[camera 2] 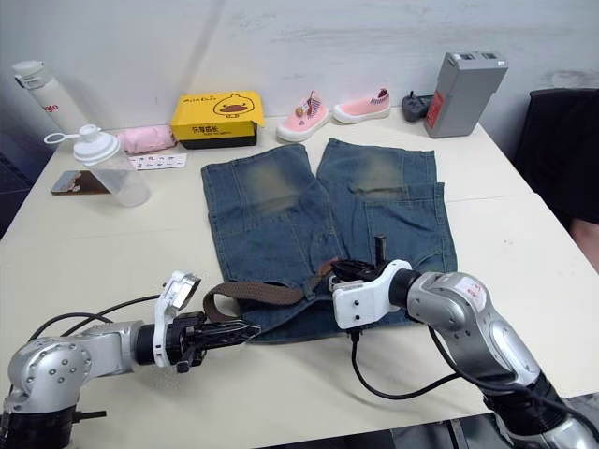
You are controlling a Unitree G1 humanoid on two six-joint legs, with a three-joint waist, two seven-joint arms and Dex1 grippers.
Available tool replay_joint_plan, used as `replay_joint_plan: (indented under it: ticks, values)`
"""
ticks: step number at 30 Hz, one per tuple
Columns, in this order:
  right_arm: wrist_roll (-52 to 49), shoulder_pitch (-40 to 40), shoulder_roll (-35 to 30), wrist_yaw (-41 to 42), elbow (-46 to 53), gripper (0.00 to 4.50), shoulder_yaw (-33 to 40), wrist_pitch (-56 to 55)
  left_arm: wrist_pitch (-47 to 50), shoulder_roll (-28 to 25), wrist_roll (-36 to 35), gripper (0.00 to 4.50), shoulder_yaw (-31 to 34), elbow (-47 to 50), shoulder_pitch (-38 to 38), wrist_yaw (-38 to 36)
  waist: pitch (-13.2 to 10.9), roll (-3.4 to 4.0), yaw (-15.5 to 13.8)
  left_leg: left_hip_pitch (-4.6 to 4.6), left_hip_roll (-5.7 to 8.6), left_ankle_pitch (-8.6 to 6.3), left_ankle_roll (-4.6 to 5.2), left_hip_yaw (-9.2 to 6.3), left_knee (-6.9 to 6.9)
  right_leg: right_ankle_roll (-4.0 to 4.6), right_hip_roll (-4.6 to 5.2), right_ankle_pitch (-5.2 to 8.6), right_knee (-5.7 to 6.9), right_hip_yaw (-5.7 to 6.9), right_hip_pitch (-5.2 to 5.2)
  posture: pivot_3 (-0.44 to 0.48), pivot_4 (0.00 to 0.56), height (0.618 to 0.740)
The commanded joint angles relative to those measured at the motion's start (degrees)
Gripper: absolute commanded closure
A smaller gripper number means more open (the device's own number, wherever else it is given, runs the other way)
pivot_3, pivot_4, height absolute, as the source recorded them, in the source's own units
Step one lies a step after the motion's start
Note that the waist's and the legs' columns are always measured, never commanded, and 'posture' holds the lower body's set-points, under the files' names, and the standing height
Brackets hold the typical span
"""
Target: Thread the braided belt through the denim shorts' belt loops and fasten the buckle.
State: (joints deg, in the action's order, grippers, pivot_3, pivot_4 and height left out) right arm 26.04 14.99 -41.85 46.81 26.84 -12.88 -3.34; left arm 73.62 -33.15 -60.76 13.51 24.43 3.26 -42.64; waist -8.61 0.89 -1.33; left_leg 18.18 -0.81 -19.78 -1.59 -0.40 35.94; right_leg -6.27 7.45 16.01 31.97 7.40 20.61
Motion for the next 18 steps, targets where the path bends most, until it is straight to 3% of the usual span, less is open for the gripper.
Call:
replay_joint_plan:
  ticks: [1, 5, 11, 18]
  values:
    - [-0.12, 0.4, -0.68, -1.51, 1.38, 4.5, 3.03, -0.15, -2.9, -3.7, -2.05, 4.46, 1.63, 5.15, -0.1, -2.27, 0.0, 0.0, 0.03, -0.01, -0.05, -0.01, -0.02, 0.0, -0.01, 0.07, -0.04, 0.04, 0.02, 0.02, 0.01, 0.0, 0.15, 0.739]
    - [-1.04, -0.32, -1.42, -2.15, 1.21, 4.5, 4.75, -0.5, -3.0, -4.65, -9.23, 4.46, 5.85, -0.96, 10.09, -1.02, -0.03, 0.11, -0.33, 0.12, -0.02, -0.01, -0.02, -0.14, 0.15, 0.06, -0.01, 0.03, 0.02, 0.14, 0.02, 0.0, 0.15, 0.739]
    - [-0.43, -1.57, -1.34, -2.61, 1.65, 4.5, 5.29, 0.19, -14.3, -10.6, 7.83, 4.46, -8.38, 1.55, 6.23, -6.81, 0.09, 0.29, 0.4, 0.04, 0.0, -0.03, 0.04, 0.24, -0.33, 0.02, -0.05, 0.02, 0.06, -0.13, -0.03, 0.0, 0.15, 0.739]
    - [-0.96, -2.74, -2.0, -2.09, 3.25, 4.5, 7.01, 1.0, -31.88, -9.55, 29.65, 4.46, -23.03, -3.45, 3.56, -4.28, 0.04, 0.22, -0.18, -0.02, -0.07, -0.07, 0.02, 0.24, -0.09, 0.02, -0.15, 0.03, -0.15, -0.15, 0.05, 0.0, 0.15, 0.739]
